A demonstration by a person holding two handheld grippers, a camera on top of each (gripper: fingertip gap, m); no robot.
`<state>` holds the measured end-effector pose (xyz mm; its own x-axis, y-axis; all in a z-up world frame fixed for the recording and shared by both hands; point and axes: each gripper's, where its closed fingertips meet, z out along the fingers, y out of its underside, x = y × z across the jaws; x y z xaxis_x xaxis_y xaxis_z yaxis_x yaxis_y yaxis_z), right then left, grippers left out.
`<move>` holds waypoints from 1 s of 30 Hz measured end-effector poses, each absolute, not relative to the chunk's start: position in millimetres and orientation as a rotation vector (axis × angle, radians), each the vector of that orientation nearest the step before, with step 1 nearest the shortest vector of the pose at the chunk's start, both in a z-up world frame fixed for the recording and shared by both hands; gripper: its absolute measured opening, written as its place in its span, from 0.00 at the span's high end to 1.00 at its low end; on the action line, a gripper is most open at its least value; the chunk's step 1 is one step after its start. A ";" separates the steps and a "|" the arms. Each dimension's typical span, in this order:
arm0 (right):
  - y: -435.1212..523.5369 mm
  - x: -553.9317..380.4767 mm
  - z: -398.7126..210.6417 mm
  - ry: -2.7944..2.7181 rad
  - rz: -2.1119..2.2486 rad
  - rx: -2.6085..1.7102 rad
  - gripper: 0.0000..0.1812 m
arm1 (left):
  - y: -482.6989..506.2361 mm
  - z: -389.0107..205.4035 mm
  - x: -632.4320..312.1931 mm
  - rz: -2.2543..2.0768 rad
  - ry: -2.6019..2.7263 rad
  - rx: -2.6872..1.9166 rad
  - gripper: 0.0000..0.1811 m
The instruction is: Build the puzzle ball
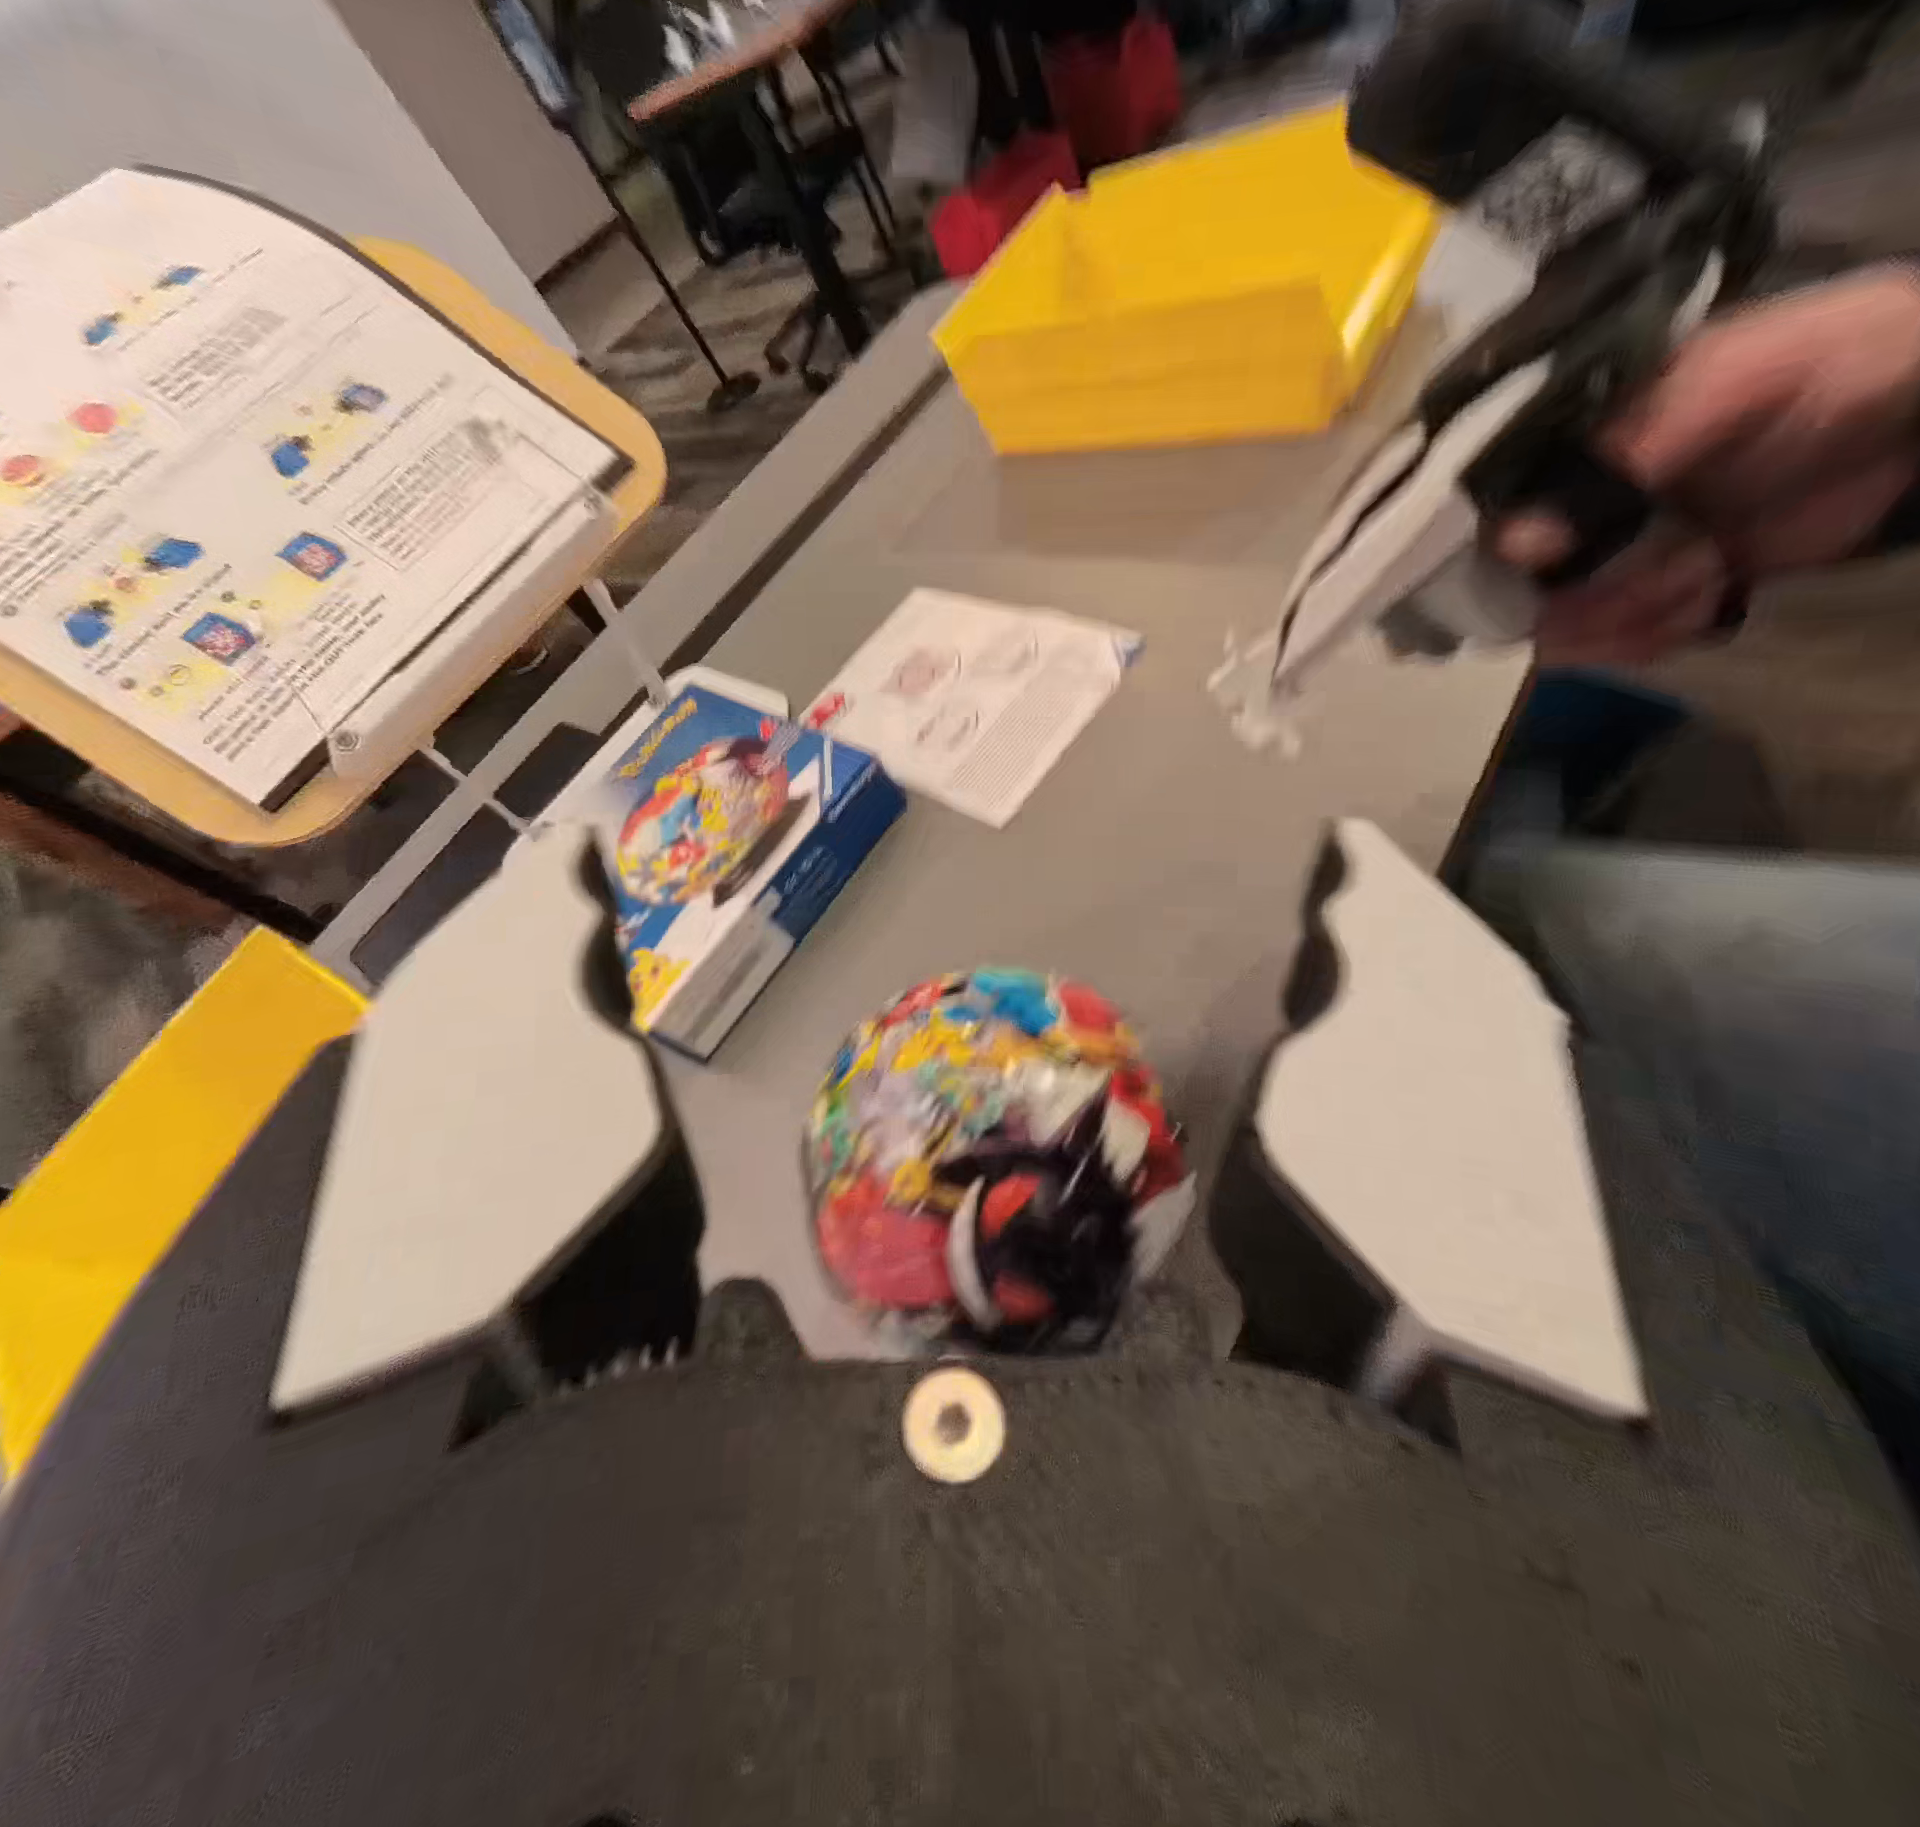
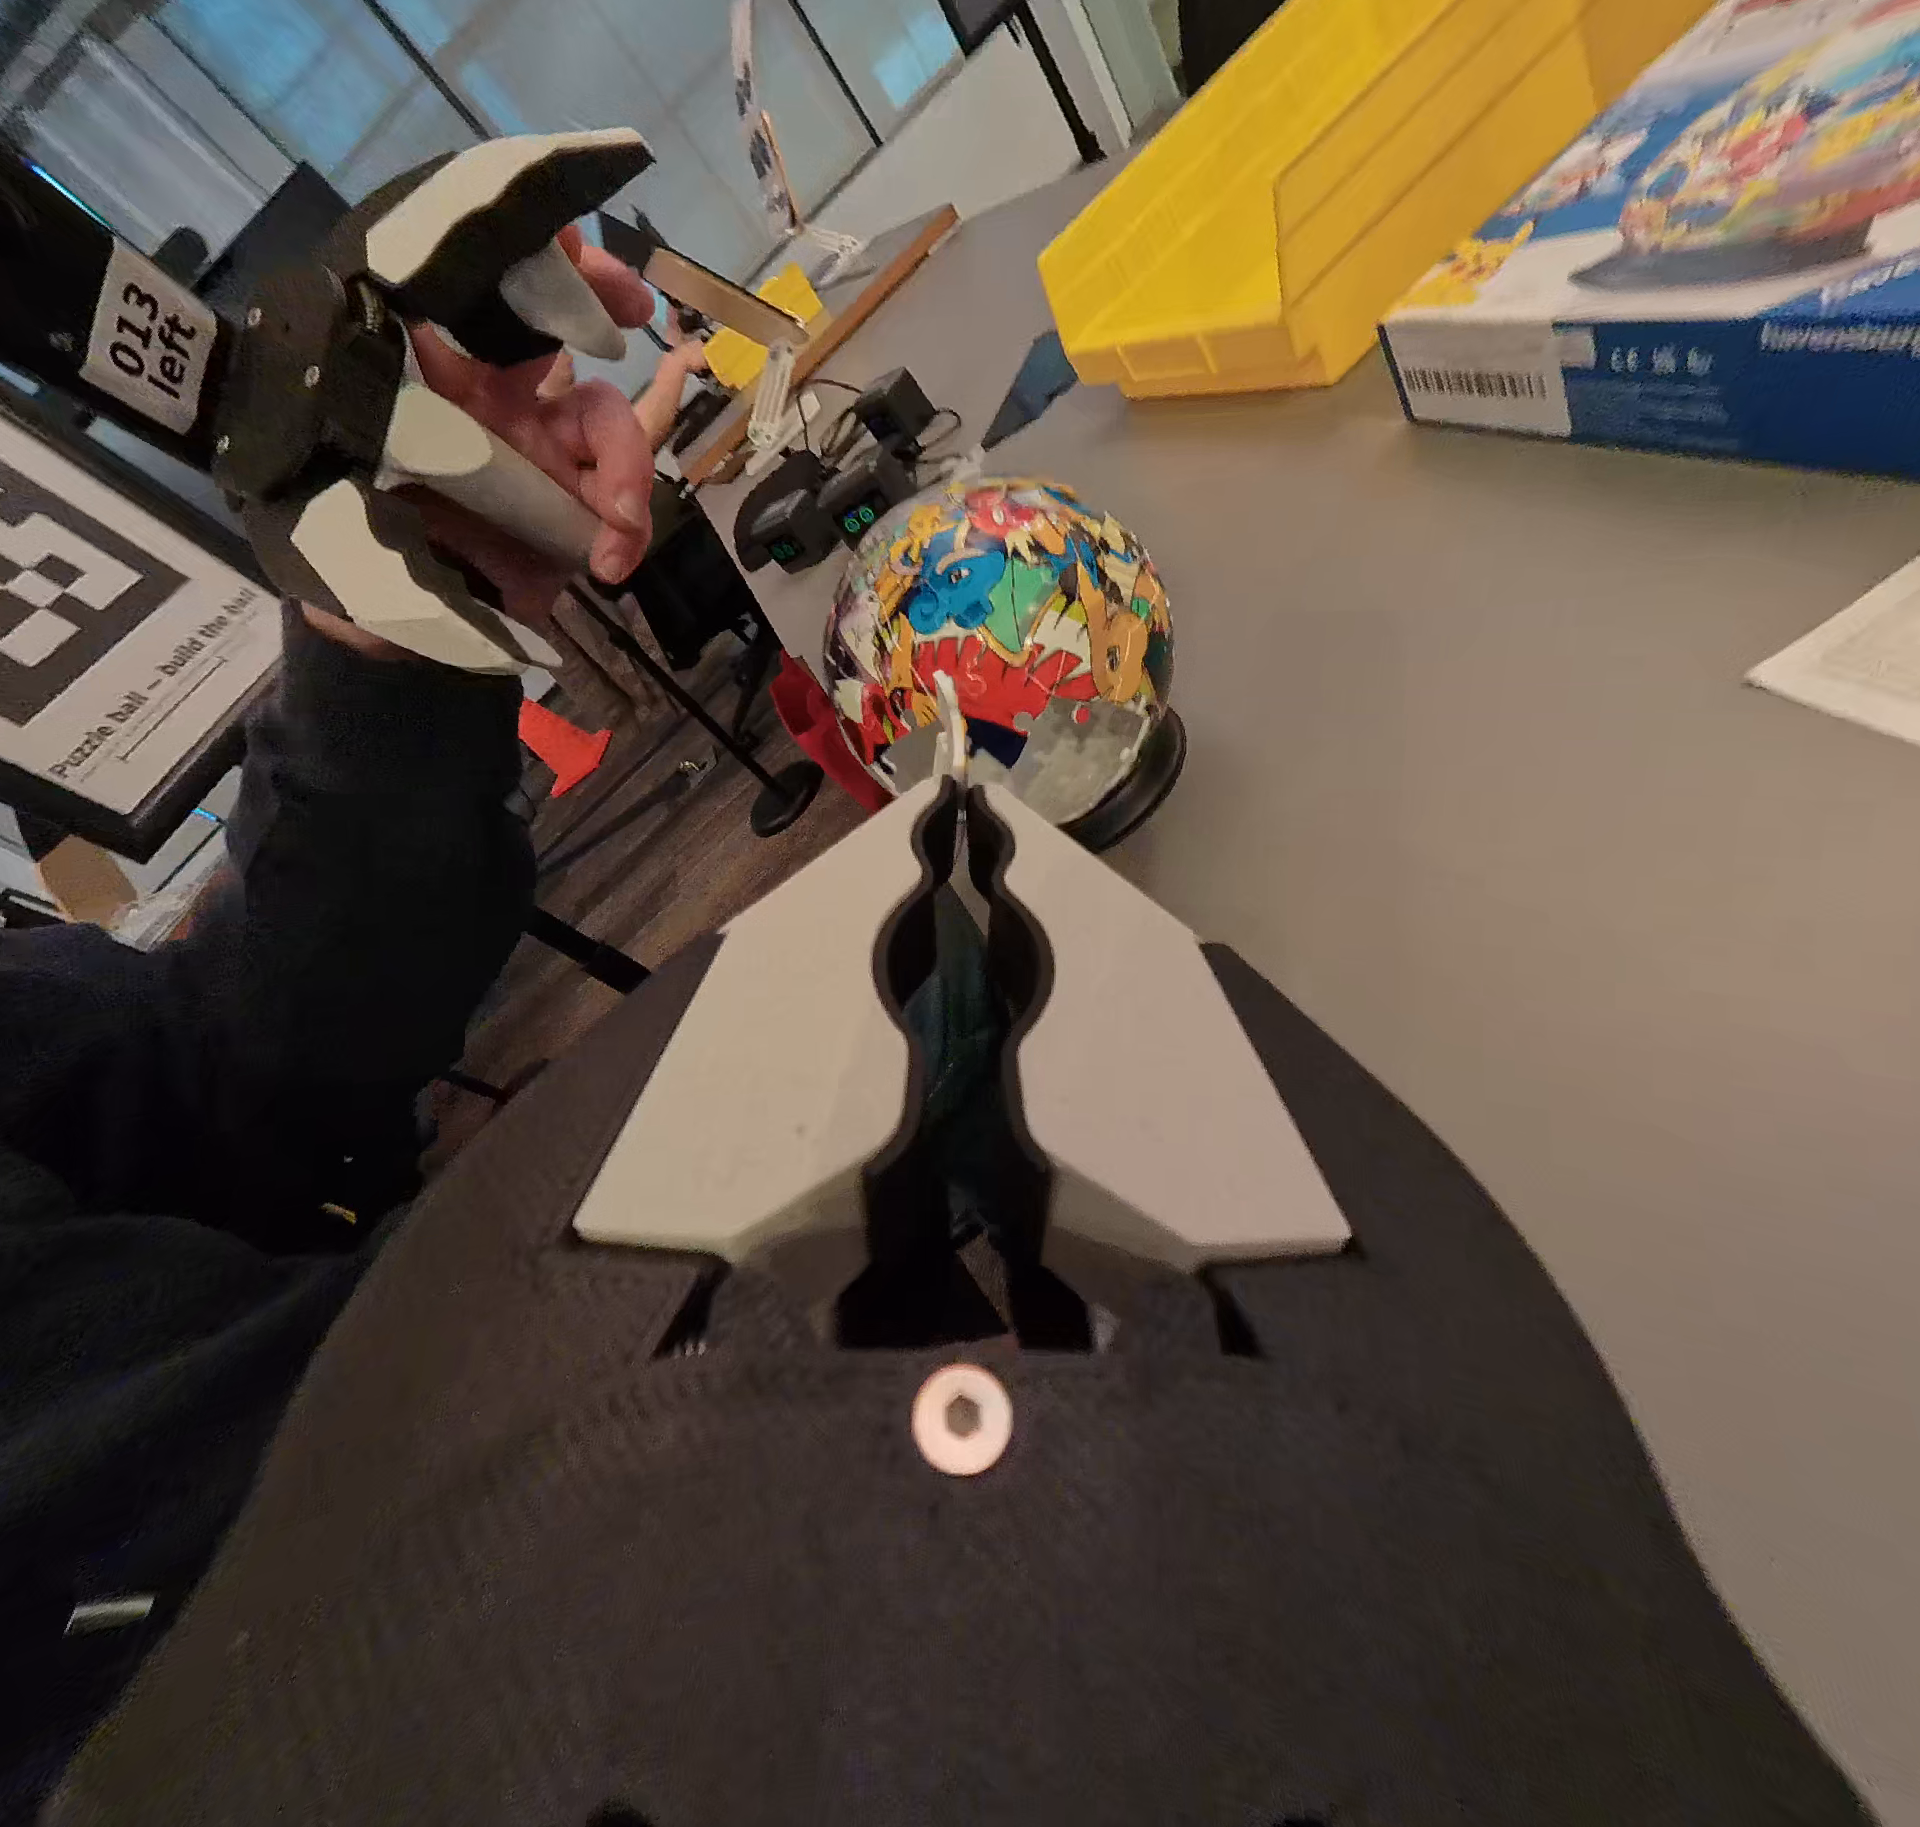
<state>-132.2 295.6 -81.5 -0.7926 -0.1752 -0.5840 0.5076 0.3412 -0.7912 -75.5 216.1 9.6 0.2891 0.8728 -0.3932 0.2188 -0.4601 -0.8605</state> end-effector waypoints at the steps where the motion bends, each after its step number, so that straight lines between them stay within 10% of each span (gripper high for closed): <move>1: 292.4 -127.8 -88.2 2.036 -1.466 0.307 1.00 | 209.4 1.3 -69.9 1.155 -0.938 -1.934 0.27; 14: 266.9 -95.4 -153.2 2.181 -1.271 0.451 1.00 | 161.6 -126.0 -62.2 0.691 -0.855 -2.201 0.19; 30: 248.6 -90.9 -172.4 2.170 -1.231 0.503 1.00 | 166.7 -136.2 -75.6 0.794 -0.815 -2.138 0.30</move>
<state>-90.9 248.6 -172.4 -0.7561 0.0367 -0.6534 0.5797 0.5010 -0.6426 -75.6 166.7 -136.2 0.6132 0.7368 -0.2849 0.3045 -0.5532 -0.7754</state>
